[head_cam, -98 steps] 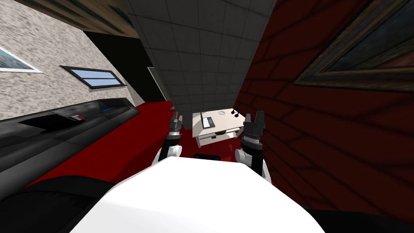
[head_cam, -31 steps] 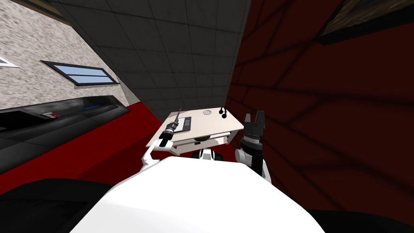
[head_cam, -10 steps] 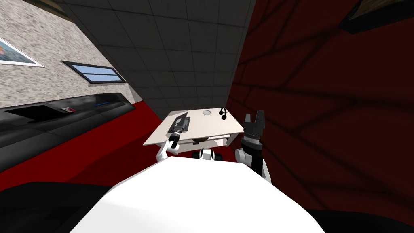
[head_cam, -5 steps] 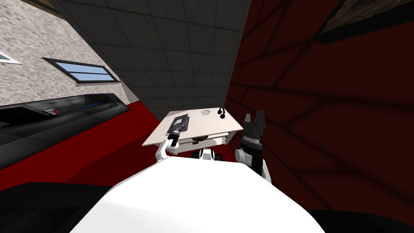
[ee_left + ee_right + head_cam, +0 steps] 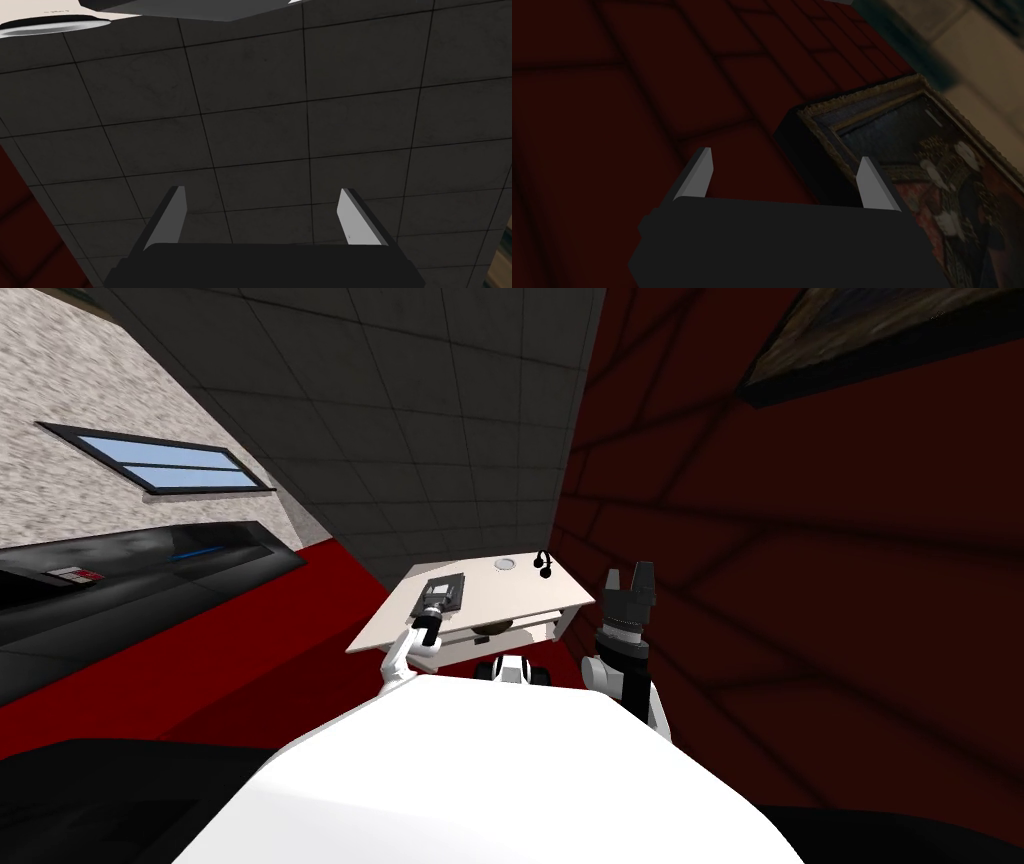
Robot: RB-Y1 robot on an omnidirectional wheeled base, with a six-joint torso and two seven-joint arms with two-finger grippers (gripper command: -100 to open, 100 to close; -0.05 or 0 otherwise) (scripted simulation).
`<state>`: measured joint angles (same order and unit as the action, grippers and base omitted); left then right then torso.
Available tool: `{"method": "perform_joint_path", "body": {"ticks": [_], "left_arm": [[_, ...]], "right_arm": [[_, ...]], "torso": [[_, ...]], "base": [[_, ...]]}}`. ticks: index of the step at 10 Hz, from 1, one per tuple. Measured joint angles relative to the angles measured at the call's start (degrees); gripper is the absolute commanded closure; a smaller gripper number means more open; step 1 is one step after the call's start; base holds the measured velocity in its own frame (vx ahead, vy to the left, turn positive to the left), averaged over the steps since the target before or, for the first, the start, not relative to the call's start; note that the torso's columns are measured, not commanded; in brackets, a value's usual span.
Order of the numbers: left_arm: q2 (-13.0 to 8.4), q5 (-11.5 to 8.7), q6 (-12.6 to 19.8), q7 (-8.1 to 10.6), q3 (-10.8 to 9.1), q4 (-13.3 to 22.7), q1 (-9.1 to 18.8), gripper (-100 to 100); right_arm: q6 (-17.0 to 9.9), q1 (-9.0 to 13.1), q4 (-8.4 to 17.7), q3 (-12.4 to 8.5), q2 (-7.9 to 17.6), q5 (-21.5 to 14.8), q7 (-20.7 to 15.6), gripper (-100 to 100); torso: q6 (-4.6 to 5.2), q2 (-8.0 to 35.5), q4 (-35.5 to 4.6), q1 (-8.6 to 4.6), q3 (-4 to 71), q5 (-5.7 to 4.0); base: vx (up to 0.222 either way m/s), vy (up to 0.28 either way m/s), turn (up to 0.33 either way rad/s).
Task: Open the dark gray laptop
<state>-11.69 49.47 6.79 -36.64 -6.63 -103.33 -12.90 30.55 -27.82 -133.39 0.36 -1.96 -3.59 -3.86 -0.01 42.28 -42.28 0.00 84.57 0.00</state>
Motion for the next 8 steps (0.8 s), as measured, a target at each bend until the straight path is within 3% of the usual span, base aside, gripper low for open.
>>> {"method": "perform_joint_path", "body": {"ticks": [5,6,8], "left_arm": [[-3.3,0.0,7.3,2.27,2.28,-3.4,0.4,-100],[-3.3,0.0,7.6,2.32,2.32,-3.4,0.4,0],[-3.3,0.0,7.5,2.32,2.31,-3.4,0.4,0]], "right_arm": [[0.0,0.0,0.0,0.0,0.0,0.0,0.0,0],[0.0,0.0,0.0,0.0,0.0,0.0,0.0,0],[0.0,0.0,0.0,0.0,0.0,0.0,0.0,0]], "torso": [[-0.02,0.0,0.0,-0.01,0.0,0.00],[0.00,-0.1,0.0,-0.03,0.0,0.00],[0.01,-0.1,0.0,-0.01,0.0,0.00]], "base": [[-0.036,0.014,-0.083],[0.000,0.000,0.000],[0.000,0.000,0.000]]}}
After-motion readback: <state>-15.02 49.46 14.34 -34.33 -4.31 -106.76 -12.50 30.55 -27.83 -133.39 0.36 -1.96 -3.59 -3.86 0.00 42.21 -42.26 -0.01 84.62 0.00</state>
